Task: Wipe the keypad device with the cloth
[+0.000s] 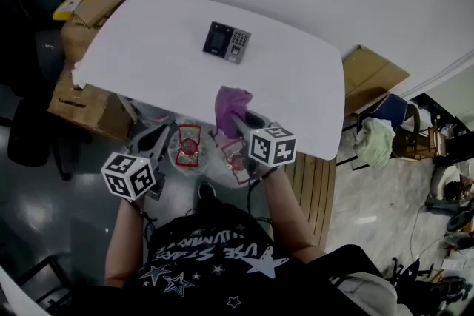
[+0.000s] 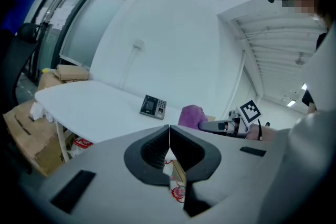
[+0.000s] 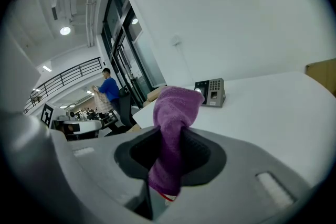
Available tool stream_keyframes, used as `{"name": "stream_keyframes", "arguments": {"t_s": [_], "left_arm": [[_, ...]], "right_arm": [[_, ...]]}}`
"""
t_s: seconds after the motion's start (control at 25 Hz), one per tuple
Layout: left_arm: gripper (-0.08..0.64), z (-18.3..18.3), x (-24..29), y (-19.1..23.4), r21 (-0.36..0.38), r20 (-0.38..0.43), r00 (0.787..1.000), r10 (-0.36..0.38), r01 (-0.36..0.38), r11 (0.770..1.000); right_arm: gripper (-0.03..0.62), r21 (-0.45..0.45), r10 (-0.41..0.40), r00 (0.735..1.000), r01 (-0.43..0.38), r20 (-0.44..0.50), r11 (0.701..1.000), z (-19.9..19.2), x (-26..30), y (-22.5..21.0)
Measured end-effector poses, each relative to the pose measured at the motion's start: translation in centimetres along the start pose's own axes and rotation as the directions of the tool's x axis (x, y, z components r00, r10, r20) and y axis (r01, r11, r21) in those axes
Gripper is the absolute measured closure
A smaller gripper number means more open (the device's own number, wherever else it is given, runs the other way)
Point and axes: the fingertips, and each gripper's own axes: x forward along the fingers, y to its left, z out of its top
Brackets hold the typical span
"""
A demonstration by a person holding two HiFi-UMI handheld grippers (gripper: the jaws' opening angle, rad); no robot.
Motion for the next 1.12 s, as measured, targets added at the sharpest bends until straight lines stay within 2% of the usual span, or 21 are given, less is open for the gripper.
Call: {"name": "stream_keyframes", "arguments": {"t_s": [0.32,0.64,0.88,1.12], "left_arm": [[0.551,2.5,4.7,1.1,0.016,0.01,1.0,0.01,-0.01,1.0],[0.551,4.3,6.5,2.8,0.02,0.004,1.0,0.018,-0.018,1.0],[0.551,5.2,9.3,4.4,0.027,-0.021,0.999,-0.026,0.027,0.999],[0.551,6.8,12.3,7.2,0.039,-0.045,0.994,-0.102,0.104,0.994]], "right_arm": [[0.494,-0.001,0.017,1.0,-0.017,0.001,1.0,2.7,3.0,-3.6],[0.494,0.011,0.017,1.0,-0.017,-0.004,1.0,3.9,4.9,-4.6],[0.494,0.032,-0.019,1.0,0.019,0.0,0.999,4.6,6.7,-5.9],[0.494,0.056,-0.088,0.996,0.087,0.019,0.995,5.7,8.9,-6.8]]}}
